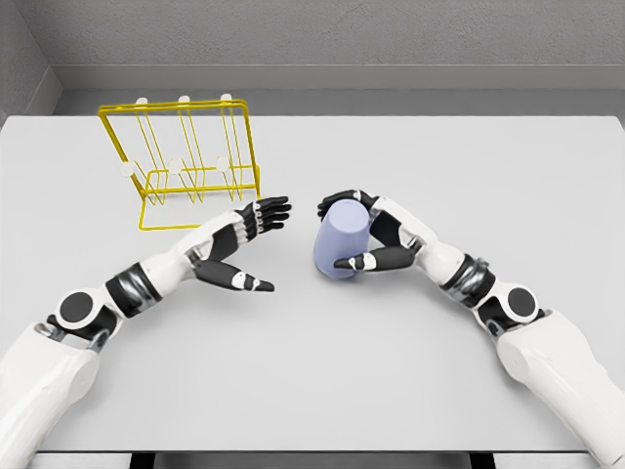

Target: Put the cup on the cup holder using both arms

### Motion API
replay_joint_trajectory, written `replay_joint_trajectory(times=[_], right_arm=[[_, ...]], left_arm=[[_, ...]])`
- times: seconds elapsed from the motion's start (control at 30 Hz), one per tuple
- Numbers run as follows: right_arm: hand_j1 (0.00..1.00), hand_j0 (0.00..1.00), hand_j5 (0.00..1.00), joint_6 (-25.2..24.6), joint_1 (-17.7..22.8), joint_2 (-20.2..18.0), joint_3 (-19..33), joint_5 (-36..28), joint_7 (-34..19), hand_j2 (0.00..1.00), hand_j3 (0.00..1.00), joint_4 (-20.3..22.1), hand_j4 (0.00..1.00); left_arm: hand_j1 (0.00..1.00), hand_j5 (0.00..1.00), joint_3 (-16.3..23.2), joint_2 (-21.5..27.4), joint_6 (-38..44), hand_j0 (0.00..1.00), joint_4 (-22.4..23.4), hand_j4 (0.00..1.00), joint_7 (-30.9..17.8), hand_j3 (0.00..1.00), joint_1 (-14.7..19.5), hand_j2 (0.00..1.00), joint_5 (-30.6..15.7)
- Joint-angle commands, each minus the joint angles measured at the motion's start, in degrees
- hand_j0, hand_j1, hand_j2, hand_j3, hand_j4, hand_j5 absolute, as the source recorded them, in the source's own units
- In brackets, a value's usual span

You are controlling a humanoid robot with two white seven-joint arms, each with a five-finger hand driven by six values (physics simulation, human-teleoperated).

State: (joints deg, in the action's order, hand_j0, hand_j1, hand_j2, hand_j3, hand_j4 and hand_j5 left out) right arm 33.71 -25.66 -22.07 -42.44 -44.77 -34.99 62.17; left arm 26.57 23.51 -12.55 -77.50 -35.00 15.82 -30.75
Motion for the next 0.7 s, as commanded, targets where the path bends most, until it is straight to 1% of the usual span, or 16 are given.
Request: replay_joint_trajectory(times=[0.0, 0.07, 0.13, 0.2, 0.23, 0.27, 0.3, 0.47, 0.53, 0.67], right_arm=[[0.70, 0.70, 0.70, -0.04, 0.00, 0.01, -0.10, -0.32, -0.01, 0.70, 0.70, -0.38, 0.70], [0.72, 0.72, 0.72, -0.04, -0.09, 0.10, -0.19, -0.32, -0.01, 0.72, 0.72, -0.73, 0.72], [0.76, 0.76, 0.76, -0.04, -0.18, 0.36, -0.19, -0.32, -0.01, 0.76, 0.76, -0.73, 0.76], [0.86, 0.86, 0.86, -0.04, -0.44, 0.45, -0.19, 0.20, -0.01, 0.86, 0.86, -0.73, 0.86], [0.95, 0.95, 0.95, -0.04, -0.53, 0.45, -0.19, 1.87, -0.01, 0.95, 0.95, -0.82, 0.95], [1.00, 1.00, 1.00, -0.04, -0.44, 0.54, -0.19, 3.28, -0.01, 1.00, 1.00, -0.73, 1.00], [1.00, 1.00, 1.00, -0.04, -0.44, 0.45, -0.19, 5.92, -0.01, 1.00, 1.00, -0.73, 1.00], [1.00, 1.00, 1.00, 0.13, -0.44, 0.36, 0.16, 6.10, -0.01, 1.00, 1.00, -0.56, 1.00], [1.00, 1.00, 1.00, 0.31, -0.44, 0.19, 0.43, 6.10, -0.01, 1.00, 1.00, -0.47, 1.00], [1.00, 1.00, 1.00, 0.48, -0.70, -0.60, 0.60, 6.10, -0.01, 1.00, 1.00, -0.47, 1.00]], left_arm=[[1.00, 1.00, -0.20, -0.48, -0.01, 1.00, 0.16, 1.00, 0.00, 1.00, 0.00, 1.00, -0.10], [1.00, 1.00, -0.20, -0.48, -0.01, 1.00, 0.15, 1.00, 0.00, 1.00, 0.00, 1.00, -0.10], [1.00, 1.00, -0.20, -0.57, -0.01, 1.00, 0.24, 1.00, 0.00, 1.00, 0.00, 1.00, -0.10], [1.00, 1.00, -0.20, -1.18, -0.01, 1.00, 0.24, 1.00, 0.00, 1.00, 0.00, 1.00, -0.01], [1.00, 1.00, -0.20, -1.19, -0.01, 1.00, 0.24, 1.00, 0.00, 1.00, 0.00, 1.00, -0.01], [1.00, 1.00, -0.20, -1.10, -0.01, 1.00, 0.15, 1.00, 0.00, 1.00, 0.00, 1.00, -0.01], [1.00, 1.00, -0.20, -1.10, -0.01, 1.00, 0.15, 1.00, 0.00, 1.00, 0.00, 1.00, -0.01], [1.00, 1.00, -0.29, -0.57, -0.01, 1.00, 0.24, 1.00, 0.00, 1.00, 0.00, 1.00, -0.01], [1.00, 1.00, -2.05, 0.13, 0.16, 1.00, 0.15, 1.00, 0.00, 1.00, -0.44, 1.00, -0.01], [1.00, 1.00, -2.13, -0.57, 0.16, 1.00, 0.33, 1.00, 0.00, 1.00, -0.26, 1.00, 0.08]])
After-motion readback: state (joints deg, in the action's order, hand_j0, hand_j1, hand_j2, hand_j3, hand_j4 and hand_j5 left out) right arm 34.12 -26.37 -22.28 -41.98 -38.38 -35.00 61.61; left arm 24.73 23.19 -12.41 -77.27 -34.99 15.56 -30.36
